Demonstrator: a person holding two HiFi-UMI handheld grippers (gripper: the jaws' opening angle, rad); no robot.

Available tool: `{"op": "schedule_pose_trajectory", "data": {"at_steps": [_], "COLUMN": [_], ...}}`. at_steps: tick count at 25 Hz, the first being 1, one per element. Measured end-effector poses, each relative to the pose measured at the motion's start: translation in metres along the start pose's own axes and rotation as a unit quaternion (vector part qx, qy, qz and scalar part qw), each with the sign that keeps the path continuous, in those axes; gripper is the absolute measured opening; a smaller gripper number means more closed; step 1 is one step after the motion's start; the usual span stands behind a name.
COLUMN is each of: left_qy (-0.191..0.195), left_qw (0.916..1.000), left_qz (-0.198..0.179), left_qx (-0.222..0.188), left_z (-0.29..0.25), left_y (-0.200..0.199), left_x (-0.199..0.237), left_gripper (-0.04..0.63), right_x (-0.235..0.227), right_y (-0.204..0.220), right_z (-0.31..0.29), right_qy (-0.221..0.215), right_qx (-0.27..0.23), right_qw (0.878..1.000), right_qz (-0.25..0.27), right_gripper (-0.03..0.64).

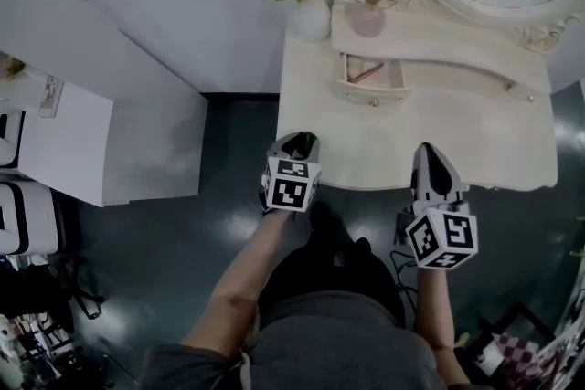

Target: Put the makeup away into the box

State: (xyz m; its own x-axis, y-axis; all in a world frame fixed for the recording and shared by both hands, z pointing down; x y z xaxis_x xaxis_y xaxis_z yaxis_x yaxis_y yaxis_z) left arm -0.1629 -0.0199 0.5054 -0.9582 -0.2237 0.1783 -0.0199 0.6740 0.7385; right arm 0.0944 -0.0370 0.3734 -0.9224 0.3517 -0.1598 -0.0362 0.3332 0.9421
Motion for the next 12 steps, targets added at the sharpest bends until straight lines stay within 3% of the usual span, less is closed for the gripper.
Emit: {"op": "schedule_pose_trajectory", "data": {"at_steps": [8,12], "left_qy": [0.005,0.002], "left_qw": [0.9997,0.9996], "left_qz": [0.012,0.026], "left_qx": [0.018,0.013], "left_z": [-0.006,-0.002], "left_y": [0.002,0.003], "left_x": [0.003,0.008], "left_gripper": [0.092,0.040], "right_x": [0.006,0.009], "right_y": [0.000,-0.001], "right_z": [-0.014,-0.018], "right_qy": [-0.003,-0.003], "right_qx": [0.003,0.003], "right_qw": [1.000,1.000], "right_qz": [-0.004,-0.001], "right_gripper": [0.005,0.005]}}
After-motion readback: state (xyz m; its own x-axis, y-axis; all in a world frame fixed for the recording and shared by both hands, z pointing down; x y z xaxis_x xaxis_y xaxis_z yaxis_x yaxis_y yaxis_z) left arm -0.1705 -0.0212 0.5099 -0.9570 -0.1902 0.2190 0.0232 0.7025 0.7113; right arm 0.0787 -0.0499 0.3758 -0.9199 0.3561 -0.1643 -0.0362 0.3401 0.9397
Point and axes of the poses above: the fingertips, and each gripper's own axes: z backward along the fingers, x to its left, y out of its underside, the point moved 8 cm from there along z, backward along the fingers, and after that the axes turned 7 degrees about y, right-handed, at the moved point
